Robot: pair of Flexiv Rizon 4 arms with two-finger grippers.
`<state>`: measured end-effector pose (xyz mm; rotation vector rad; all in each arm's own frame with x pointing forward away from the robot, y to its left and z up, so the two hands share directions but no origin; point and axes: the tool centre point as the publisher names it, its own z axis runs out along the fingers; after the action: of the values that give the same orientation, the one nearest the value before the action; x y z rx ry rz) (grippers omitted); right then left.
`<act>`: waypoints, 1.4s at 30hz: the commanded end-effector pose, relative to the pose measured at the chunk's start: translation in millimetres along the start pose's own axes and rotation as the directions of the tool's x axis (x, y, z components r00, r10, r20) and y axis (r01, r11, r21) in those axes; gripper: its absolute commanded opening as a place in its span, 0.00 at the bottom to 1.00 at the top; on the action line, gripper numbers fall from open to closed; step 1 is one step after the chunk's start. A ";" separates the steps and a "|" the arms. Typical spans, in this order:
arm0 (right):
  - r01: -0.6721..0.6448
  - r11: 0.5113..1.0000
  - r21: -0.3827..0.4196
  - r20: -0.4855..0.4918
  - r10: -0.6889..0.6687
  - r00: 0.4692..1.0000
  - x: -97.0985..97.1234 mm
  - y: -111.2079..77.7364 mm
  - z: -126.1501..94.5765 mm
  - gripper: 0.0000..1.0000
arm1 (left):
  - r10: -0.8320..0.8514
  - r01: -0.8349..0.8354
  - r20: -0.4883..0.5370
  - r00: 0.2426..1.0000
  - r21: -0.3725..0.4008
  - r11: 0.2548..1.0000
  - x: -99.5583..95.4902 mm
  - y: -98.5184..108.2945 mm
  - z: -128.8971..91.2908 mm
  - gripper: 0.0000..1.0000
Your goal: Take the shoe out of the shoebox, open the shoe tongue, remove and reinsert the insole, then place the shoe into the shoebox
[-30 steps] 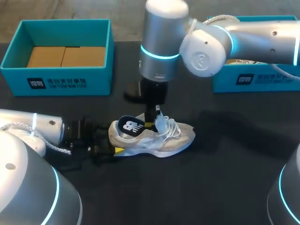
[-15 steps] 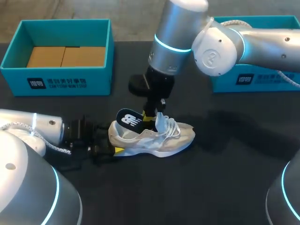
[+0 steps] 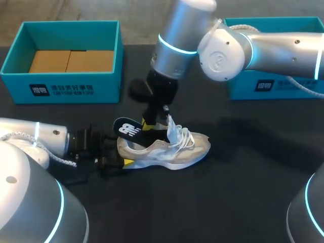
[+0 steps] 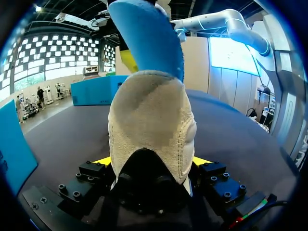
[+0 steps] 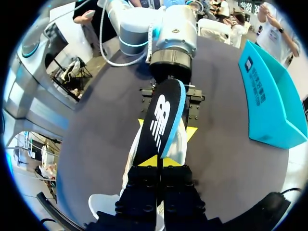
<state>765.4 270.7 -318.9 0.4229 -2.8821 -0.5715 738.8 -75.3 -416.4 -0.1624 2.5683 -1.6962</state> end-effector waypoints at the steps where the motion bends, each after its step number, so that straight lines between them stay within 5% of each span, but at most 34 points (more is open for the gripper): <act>1: -0.006 1.000 0.004 -0.013 0.006 1.000 -6.7 4.4 5.8 0.00 | 0.001 -0.001 0.002 1.000 0.000 1.000 0.8 -0.6 -0.5 0.00; 14: 0.010 1.000 -0.007 -0.013 -0.010 1.000 -14.2 11.5 0.3 0.00 | 0.001 -0.001 0.002 1.000 0.000 1.000 0.8 -0.6 -0.5 0.00; 16: 0.004 1.000 -0.022 -0.021 -0.005 1.000 -13.0 12.2 -0.7 0.36 | 0.001 -0.001 0.002 1.000 0.000 1.000 0.8 -0.6 -0.5 0.00; 19: -0.011 1.000 -0.028 -0.026 0.010 1.000 -10.4 12.5 -5.3 0.49 | 0.001 -0.001 0.002 1.000 0.000 1.000 0.8 -0.6 -0.5 0.00; 21: -0.021 0.999 -0.046 -0.031 0.019 0.999 -9.5 12.8 -9.0 0.73 | 0.001 -0.001 0.002 1.000 0.000 1.000 0.8 -0.6 -0.5 0.00; 22: -0.028 0.998 -0.051 -0.036 0.027 0.999 -9.6 12.6 -10.2 0.93 | 0.001 -0.001 0.002 1.000 0.000 1.000 0.8 -0.6 -0.5 0.00; 30: -0.168 0.980 -0.105 -0.118 0.156 0.981 -15.1 11.7 -22.9 0.91 | 0.001 -0.001 0.002 1.000 0.000 1.000 0.8 -0.6 -0.5 0.00; 33: -0.260 0.955 -0.144 -0.158 0.237 0.959 -15.5 12.0 -26.4 0.56 | 0.001 -0.001 0.002 1.000 0.000 1.000 0.8 -0.6 -0.5 0.00; 34: -0.284 0.946 -0.157 -0.166 0.258 0.952 -15.5 12.2 -27.5 0.51 | 0.001 -0.001 0.002 1.000 0.000 1.000 0.8 -0.6 -0.5 0.00; 38: -0.352 0.920 -0.173 -0.208 0.316 0.926 -13.1 13.1 -29.1 0.69 | 0.001 -0.001 0.002 1.000 0.000 1.000 0.8 -0.6 -0.5 0.00; 42: -0.399 0.899 -0.179 -0.242 0.353 0.904 -7.9 11.5 -23.8 0.68 | 0.001 -0.001 0.002 1.000 0.000 1.000 0.8 -0.6 -0.5 0.00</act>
<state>776.8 276.0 -286.7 -0.0944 -2.5748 -0.7067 738.8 -75.3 -416.3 -0.1623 2.5684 -1.6964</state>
